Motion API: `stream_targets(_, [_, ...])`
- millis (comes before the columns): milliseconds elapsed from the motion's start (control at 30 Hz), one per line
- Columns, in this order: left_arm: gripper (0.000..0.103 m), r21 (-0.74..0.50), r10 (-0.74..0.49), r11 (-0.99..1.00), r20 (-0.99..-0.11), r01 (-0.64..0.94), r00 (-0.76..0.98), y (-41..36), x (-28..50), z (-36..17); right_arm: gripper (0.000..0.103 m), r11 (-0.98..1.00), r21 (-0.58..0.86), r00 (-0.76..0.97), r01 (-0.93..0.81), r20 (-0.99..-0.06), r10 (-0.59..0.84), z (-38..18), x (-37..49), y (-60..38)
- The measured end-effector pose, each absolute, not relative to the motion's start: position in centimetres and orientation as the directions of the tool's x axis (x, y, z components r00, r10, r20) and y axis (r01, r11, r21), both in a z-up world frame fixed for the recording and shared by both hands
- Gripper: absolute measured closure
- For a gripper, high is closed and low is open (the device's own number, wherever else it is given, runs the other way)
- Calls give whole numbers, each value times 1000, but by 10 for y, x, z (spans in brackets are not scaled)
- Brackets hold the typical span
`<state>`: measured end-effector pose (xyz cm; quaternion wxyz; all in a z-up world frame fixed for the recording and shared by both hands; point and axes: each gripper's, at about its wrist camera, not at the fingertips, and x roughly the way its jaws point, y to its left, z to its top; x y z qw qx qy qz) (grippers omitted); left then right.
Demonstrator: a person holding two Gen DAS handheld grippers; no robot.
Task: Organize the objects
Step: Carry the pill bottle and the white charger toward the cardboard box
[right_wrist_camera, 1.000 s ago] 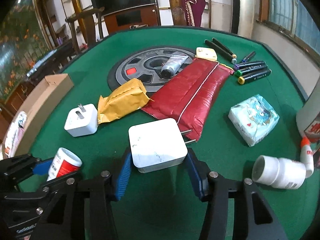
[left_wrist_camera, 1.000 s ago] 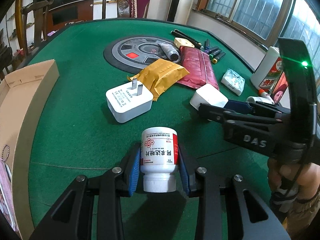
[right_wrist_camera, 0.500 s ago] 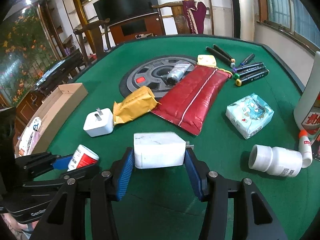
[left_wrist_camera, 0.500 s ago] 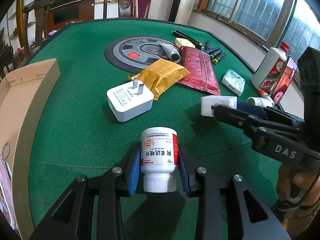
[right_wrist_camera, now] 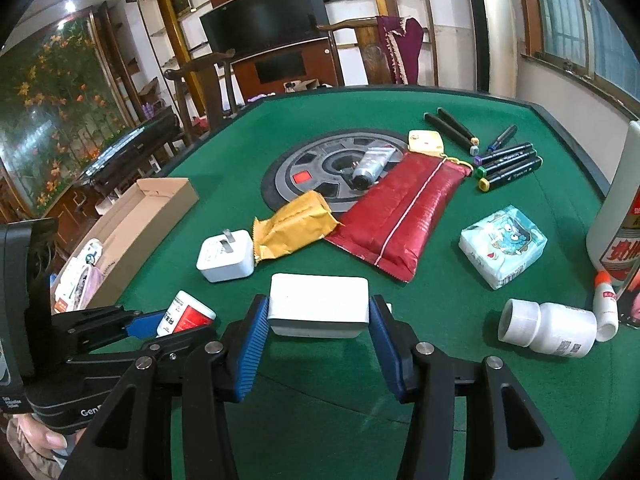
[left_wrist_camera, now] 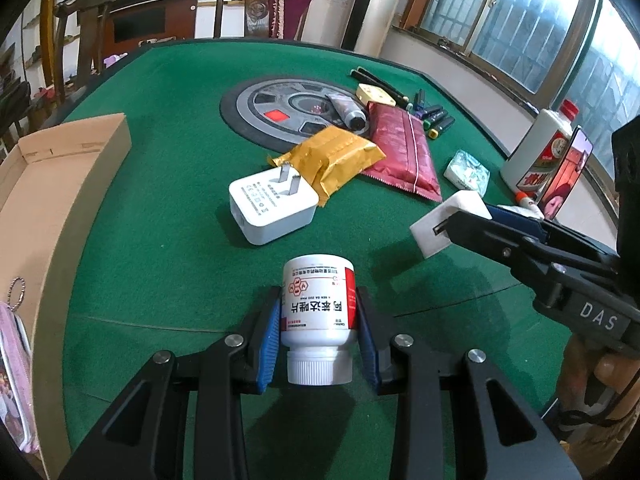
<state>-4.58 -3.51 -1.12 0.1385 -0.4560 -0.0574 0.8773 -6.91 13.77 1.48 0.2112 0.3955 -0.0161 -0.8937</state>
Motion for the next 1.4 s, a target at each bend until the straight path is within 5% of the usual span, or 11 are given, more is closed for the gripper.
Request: stream_targets(1400, [69,-214,92,-970,-752,111,-653,-202,-26,49,49,-743,210,-490,635,-634,-598,50,-41,13])
